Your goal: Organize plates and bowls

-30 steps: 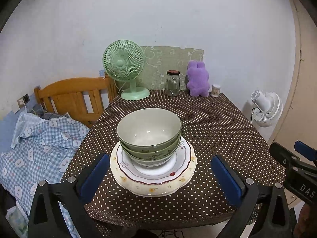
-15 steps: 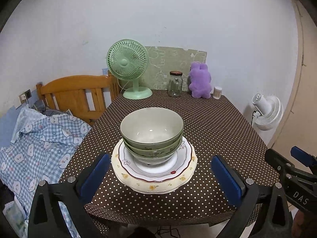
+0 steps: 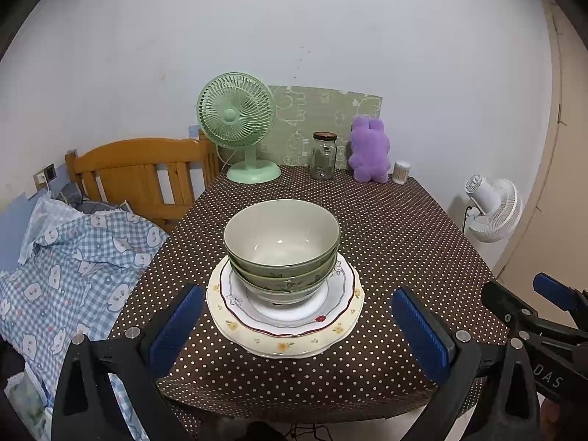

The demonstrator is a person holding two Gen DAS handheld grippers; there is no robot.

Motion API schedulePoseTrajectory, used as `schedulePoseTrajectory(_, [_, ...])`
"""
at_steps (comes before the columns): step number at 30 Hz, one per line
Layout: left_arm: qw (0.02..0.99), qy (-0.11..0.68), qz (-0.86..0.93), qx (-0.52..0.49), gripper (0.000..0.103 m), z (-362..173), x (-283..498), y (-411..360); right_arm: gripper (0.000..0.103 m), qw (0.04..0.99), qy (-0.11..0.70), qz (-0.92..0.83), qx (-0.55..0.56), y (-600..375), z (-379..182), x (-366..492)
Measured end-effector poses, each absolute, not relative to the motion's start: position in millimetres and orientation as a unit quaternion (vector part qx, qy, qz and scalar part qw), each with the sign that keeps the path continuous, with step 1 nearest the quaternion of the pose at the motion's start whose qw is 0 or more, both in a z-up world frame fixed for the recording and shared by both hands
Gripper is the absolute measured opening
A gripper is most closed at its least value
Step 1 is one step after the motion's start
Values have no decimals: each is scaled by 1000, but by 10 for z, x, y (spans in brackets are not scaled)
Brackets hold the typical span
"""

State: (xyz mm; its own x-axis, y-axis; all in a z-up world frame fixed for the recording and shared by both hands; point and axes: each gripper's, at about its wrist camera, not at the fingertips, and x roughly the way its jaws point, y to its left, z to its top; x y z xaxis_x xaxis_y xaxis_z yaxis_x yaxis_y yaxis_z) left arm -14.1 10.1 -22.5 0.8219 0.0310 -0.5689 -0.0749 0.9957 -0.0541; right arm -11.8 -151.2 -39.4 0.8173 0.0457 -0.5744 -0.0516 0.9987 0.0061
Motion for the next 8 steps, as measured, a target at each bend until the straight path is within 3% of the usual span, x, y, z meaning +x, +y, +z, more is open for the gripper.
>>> schedulePoseTrajectory(8, [953, 300, 28, -39, 103, -233, -144, 85, 89, 951, 308, 23, -7, -1508, -407, -110])
